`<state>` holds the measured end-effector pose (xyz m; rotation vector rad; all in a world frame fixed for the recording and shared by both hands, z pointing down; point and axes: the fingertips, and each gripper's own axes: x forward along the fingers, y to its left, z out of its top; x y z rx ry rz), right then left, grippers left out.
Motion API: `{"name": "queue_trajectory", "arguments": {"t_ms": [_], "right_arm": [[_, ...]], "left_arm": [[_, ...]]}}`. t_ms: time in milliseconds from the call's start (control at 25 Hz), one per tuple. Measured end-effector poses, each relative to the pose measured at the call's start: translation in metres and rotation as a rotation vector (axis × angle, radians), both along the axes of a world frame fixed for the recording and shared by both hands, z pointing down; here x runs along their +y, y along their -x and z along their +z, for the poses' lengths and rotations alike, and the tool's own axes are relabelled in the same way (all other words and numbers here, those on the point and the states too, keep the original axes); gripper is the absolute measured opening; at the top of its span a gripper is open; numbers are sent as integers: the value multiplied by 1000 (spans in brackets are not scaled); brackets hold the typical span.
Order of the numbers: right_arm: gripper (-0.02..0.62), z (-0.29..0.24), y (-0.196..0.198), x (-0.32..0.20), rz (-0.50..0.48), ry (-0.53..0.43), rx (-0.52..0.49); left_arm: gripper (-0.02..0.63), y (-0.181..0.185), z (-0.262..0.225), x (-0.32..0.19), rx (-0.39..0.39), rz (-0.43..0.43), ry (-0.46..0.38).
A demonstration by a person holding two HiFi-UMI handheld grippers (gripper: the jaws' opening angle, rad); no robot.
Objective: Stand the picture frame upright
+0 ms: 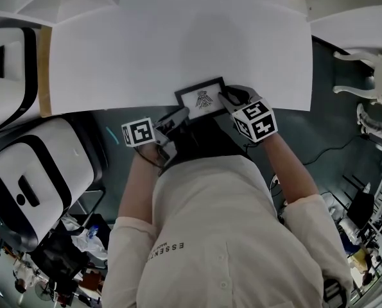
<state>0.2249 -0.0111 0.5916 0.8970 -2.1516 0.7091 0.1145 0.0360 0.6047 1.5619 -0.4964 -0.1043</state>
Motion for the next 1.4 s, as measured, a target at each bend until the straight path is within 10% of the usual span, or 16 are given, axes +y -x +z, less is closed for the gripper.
{"name": "queue_trajectory", "arguments": {"t_ms": [440,960,1400], "right_arm": [[117,-1,-1,-1,6,12,-30],[204,-34,-10,-17,124,155,-441],[150,-67,17,-29,50,384,-803]], "left_arm": [[72,-4,-11,-1,102,-19,46],[71,13,-48,-19,131,-11,-23],[71,31,-86,-51,146,5,-146]]}}
